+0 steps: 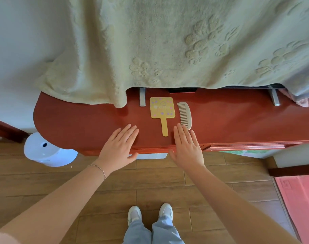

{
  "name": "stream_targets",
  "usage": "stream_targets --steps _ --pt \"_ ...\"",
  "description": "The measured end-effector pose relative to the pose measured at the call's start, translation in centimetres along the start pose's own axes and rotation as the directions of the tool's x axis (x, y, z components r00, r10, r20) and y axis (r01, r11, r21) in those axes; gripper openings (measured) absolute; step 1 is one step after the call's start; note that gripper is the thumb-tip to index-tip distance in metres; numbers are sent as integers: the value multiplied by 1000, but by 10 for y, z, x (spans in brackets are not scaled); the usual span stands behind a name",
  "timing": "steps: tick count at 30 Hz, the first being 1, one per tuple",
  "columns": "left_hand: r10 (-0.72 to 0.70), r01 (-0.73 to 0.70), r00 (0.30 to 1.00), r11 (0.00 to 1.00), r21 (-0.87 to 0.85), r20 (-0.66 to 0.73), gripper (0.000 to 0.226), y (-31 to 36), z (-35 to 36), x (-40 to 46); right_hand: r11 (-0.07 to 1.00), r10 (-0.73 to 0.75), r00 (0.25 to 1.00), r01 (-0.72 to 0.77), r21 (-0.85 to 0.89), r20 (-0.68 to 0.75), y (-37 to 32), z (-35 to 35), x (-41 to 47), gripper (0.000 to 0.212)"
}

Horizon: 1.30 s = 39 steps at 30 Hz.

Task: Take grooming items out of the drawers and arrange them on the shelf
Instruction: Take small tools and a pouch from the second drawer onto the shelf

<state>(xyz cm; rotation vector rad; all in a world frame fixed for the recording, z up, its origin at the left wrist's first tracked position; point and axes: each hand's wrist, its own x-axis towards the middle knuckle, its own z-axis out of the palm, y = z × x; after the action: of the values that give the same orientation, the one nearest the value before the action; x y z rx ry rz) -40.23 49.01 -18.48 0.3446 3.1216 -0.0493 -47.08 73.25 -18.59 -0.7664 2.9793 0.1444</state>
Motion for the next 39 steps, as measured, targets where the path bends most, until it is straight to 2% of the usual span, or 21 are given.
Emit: stream_targets --steps 3,7,11,15,19,23,26,30,39 --pt "80 -80 997 996 -43 -6 70 27 -10 19 996 79 997 -79 27 -2 21 -3 -26 82" --pt "239 -242 970 969 -54 -51 69 74 -24 50 963 263 965 -263 48 21 65 -9 -73 78" --pt "366 -370 927 927 -54 -78 71 130 -36 77 895 434 898 -439 76 75 109 -13 -126 76" --pt "461 -462 887 885 -65 -27 73 186 -37 93 800 587 806 -592 92 80 145 -15 -186 75" --pt "524 -523 852 850 -62 1 74 232 -32 106 718 677 730 -682 139 91 175 -13 -236 74" --pt "546 -546 837 837 -43 11 75 272 -31 122 681 710 699 -713 164 90 200 -7 -268 75" --pt "532 -531 847 846 -47 8 75 297 -32 129 689 695 709 -704 175 117 222 -4 -279 75" --pt "459 -459 888 887 -38 -4 74 315 -38 134 743 634 766 -642 190 107 256 -5 -281 75" --pt "285 -284 958 958 -40 22 75 319 -46 142 856 484 873 -486 179 58 306 -13 -247 76"
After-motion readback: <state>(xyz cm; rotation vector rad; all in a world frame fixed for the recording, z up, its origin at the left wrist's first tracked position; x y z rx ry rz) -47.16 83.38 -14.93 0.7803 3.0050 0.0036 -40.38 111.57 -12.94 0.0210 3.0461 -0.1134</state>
